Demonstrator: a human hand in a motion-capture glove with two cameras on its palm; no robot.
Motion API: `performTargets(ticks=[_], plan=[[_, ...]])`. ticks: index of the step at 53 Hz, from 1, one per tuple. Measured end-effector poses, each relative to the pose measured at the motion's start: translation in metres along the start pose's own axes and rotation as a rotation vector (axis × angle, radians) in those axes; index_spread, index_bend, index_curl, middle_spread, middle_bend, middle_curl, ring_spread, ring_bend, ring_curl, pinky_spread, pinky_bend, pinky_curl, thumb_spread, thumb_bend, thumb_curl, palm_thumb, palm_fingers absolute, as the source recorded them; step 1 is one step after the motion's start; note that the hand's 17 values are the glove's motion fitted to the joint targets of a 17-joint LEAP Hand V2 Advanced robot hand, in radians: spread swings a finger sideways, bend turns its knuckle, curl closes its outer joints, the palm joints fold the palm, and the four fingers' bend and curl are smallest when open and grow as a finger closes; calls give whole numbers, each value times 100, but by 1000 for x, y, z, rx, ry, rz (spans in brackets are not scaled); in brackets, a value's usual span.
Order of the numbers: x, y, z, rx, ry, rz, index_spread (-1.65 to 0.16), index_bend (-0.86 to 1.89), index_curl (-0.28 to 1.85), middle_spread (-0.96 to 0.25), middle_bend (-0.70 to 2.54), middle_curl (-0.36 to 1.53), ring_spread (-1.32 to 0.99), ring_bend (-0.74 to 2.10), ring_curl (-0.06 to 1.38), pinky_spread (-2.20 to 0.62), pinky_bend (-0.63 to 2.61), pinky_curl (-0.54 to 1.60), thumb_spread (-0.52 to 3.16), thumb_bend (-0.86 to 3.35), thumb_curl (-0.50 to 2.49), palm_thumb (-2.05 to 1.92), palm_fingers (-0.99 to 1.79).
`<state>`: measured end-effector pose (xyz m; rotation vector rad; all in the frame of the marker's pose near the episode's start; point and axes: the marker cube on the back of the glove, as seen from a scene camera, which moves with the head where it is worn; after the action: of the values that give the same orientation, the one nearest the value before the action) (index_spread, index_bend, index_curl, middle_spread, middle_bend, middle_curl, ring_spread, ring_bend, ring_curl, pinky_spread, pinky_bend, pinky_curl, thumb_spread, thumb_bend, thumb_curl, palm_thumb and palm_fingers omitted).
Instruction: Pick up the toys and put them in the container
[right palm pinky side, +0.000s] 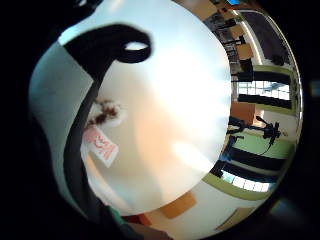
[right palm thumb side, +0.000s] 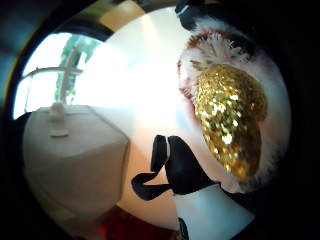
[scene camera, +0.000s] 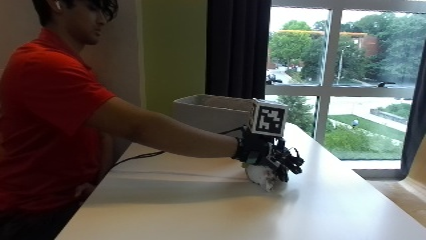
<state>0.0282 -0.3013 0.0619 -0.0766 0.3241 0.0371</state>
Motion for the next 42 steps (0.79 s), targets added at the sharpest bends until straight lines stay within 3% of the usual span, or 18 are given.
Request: performTargets(ticks=[8,26,42], plan=[[-4,-4,3,5,16,13,-43,14,30,-11,13,24,-23,40,34,-6,109,41,117,-1,33,9,19],[-1,-12,9,-19,25,49,-45,9,22,-19,26,28,-36,81,44,-14,107,39,119,-1,35,18,33],[-3,-13,7,3,60,39,-49,19,23,-31,42,34,-41,85,41,-20,98,34,125,0,39,26,51]])
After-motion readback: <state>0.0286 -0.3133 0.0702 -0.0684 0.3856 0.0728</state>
